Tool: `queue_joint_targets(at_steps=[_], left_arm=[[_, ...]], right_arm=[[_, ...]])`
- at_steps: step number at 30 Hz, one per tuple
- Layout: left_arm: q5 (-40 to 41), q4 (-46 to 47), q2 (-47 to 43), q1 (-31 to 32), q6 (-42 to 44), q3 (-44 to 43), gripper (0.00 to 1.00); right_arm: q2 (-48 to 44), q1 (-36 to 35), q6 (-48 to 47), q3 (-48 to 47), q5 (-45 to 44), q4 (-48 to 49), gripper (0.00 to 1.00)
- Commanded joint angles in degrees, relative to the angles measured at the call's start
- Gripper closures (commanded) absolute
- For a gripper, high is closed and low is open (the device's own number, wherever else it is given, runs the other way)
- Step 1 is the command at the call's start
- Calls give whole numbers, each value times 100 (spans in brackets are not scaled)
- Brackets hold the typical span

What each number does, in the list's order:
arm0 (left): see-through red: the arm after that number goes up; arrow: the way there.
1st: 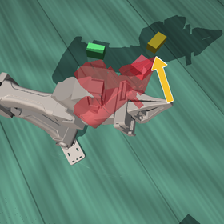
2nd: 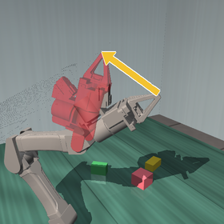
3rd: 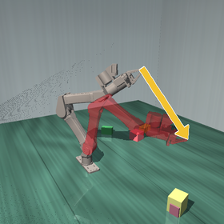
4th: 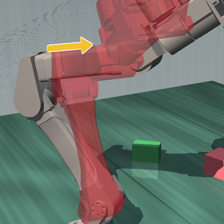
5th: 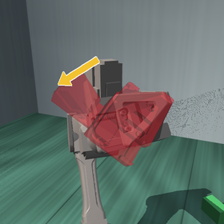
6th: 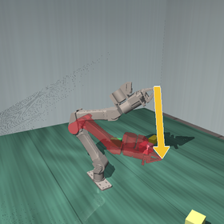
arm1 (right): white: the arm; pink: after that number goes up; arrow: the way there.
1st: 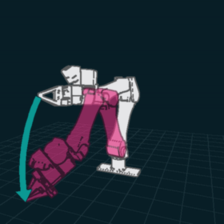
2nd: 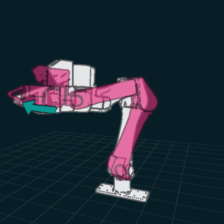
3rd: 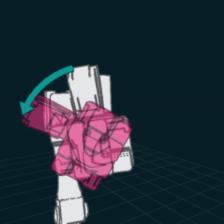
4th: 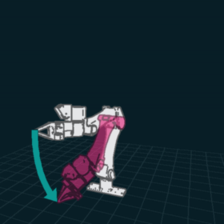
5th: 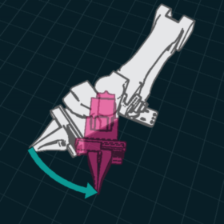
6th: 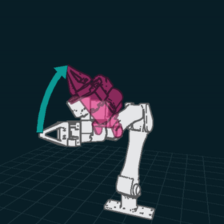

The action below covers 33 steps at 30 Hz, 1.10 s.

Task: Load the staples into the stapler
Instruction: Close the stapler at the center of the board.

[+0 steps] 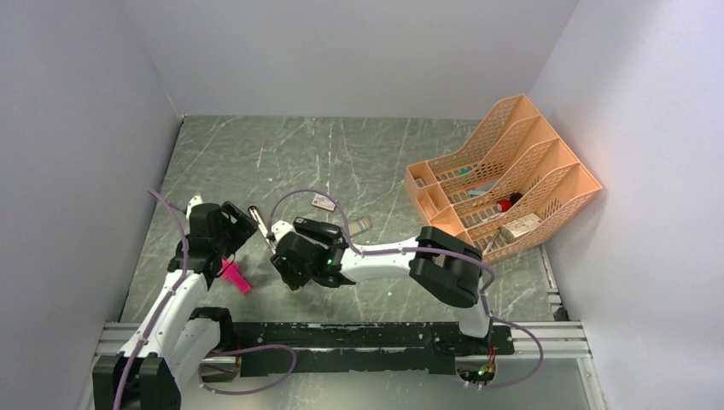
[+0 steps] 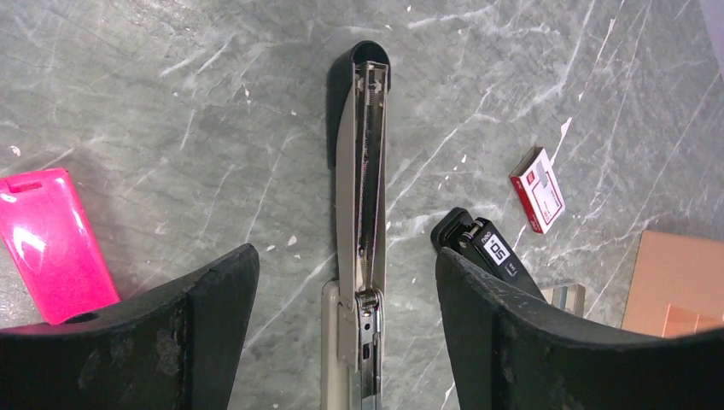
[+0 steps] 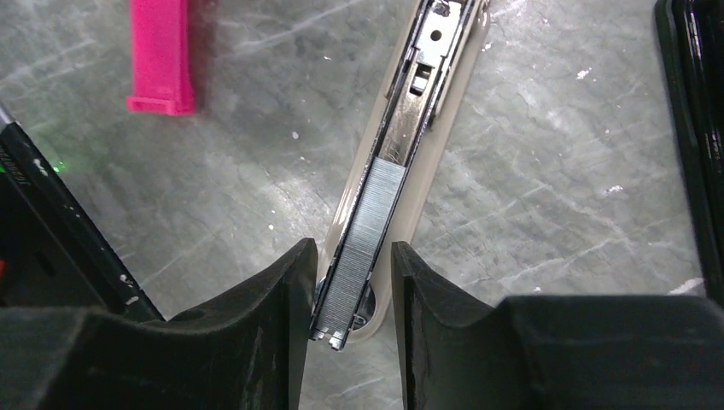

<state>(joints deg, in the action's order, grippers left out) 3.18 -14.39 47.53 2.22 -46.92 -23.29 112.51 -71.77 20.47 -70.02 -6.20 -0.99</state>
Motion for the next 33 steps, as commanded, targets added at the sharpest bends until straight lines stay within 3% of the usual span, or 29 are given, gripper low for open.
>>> queue_joint_targets(at_steps=[1, 8, 14, 21, 33], left_arm=[[-227, 254, 0, -72, 7, 58, 20], [-599, 552, 75, -81, 49, 265, 21], [-1111, 967, -42, -81, -231, 784, 21], [-1507, 1802, 106, -85, -570, 1213, 20], [-1721, 4277, 1640, -90, -1216, 1702, 29]], right_arm=[[73, -20, 42, -127, -271, -365, 62], [-155, 33, -34, 208, -184, -199, 85], [-491, 553, -4, 846, 801, 463, 97], [-646, 1084, 118, 1367, 1955, 1141, 100], [-723, 1090, -71, 1441, 1954, 1122, 100]])
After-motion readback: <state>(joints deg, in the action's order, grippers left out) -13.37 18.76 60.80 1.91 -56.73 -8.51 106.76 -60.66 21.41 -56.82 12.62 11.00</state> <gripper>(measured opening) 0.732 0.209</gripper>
